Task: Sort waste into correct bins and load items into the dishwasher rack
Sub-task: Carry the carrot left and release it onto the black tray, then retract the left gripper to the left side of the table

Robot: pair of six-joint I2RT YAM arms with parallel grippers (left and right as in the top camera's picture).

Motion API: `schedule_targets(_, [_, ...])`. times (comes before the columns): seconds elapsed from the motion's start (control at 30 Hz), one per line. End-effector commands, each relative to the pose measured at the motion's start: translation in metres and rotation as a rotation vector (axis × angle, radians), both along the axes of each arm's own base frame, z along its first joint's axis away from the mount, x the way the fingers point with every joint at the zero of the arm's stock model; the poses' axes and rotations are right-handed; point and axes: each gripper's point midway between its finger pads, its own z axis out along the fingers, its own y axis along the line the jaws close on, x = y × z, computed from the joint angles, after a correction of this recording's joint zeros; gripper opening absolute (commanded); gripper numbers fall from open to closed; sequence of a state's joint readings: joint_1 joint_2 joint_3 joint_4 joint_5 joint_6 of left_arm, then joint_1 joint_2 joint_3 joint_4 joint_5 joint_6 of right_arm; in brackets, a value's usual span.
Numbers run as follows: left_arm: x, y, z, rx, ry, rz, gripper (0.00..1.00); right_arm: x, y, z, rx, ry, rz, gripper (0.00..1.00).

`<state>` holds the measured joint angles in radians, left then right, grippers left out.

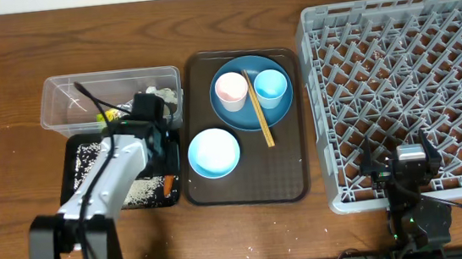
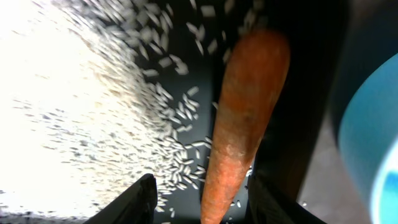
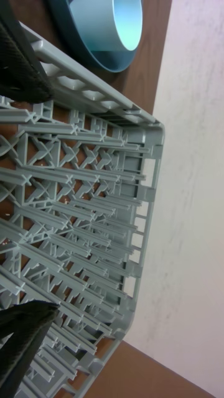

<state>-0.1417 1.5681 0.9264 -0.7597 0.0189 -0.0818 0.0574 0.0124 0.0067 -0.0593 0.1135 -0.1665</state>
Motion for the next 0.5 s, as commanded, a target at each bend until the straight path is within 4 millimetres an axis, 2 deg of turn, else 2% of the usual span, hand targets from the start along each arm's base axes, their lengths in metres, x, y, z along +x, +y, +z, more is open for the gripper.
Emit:
schedule_targets(0.0, [0.030,0.002,0.045,-0.014,-0.162,0.022,0.50,0.000,-0.007,-0.001,-0.004,0.003,-0.031,0.99])
schedule_targets(0.1, [0.050,0.000,0.083,-0.032,-0.295,0.024,0.50,0.000,-0.007,-0.001,-0.004,0.003,-0.031,0.99])
schedule_targets(0.13, [0.061,-0.002,0.103,-0.046,-0.371,0.023,0.49,0.000,-0.007,-0.001,-0.004,0.003,-0.031,0.99])
schedule_targets(0.3, [0.101,-0.007,0.175,-0.101,-0.689,0.039,0.50,0.000,-0.007,-0.001,-0.004,0.003,-0.031,0.99])
schedule_targets(0.4, [0.119,-0.015,0.202,-0.180,-0.818,0.068,0.50,0.000,-0.007,-0.001,-0.004,0.003,-0.031,0.99])
schedule_targets(0.47, [0.131,-0.021,0.208,-0.229,-0.857,0.049,0.50,0.000,-0.007,-0.001,-0.004,0.003,-0.031,0.99])
